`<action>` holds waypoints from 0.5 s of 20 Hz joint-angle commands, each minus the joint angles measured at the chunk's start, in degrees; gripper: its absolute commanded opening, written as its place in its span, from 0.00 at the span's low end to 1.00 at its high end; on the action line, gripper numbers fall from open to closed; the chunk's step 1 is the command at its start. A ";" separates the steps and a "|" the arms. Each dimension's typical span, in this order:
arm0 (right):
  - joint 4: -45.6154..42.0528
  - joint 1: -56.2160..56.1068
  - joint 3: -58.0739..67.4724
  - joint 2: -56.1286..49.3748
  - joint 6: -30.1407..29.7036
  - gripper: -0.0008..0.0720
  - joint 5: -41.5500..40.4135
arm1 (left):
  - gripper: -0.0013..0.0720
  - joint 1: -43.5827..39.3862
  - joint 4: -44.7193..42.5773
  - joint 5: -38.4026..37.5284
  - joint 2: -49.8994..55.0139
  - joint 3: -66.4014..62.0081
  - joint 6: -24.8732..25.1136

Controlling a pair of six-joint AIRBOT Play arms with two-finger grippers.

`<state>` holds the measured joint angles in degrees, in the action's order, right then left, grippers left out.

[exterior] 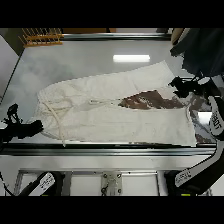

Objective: Fold the clothes and pants, and hang the long-sleeved shirts on hangers.

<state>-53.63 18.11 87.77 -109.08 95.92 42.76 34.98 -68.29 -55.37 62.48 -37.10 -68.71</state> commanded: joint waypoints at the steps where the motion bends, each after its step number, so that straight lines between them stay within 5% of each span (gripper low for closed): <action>1: 2.32 -2.80 2.25 -4.90 0.07 0.82 -8.22 | 0.06 0.00 0.48 0.09 -0.04 0.04 -0.09; 4: 2.25 -4.31 2.27 -5.79 -0.13 0.81 -10.58 | 0.06 0.00 0.48 -0.09 -0.04 0.04 -0.11; 5: 2.25 -4.55 2.27 -5.75 -0.13 0.63 -10.91 | 0.06 0.00 0.50 -0.11 -0.04 0.04 -0.11; 6: 2.27 -4.52 2.27 -5.46 -0.98 0.21 -10.91 | 0.06 0.00 0.48 -0.09 -0.04 0.04 -0.09; 7: 2.21 -4.52 2.27 -4.79 -2.69 0.04 -10.60 | 0.06 0.00 0.48 -0.09 -0.04 0.04 -0.09; 10: -5.99 -4.52 2.16 0.00 -2.36 0.04 -6.64 | 0.06 0.00 0.48 -0.13 -0.04 0.04 -0.09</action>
<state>-53.65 13.80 89.82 -112.27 94.13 34.37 34.98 -67.85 -55.46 62.48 -37.10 -68.88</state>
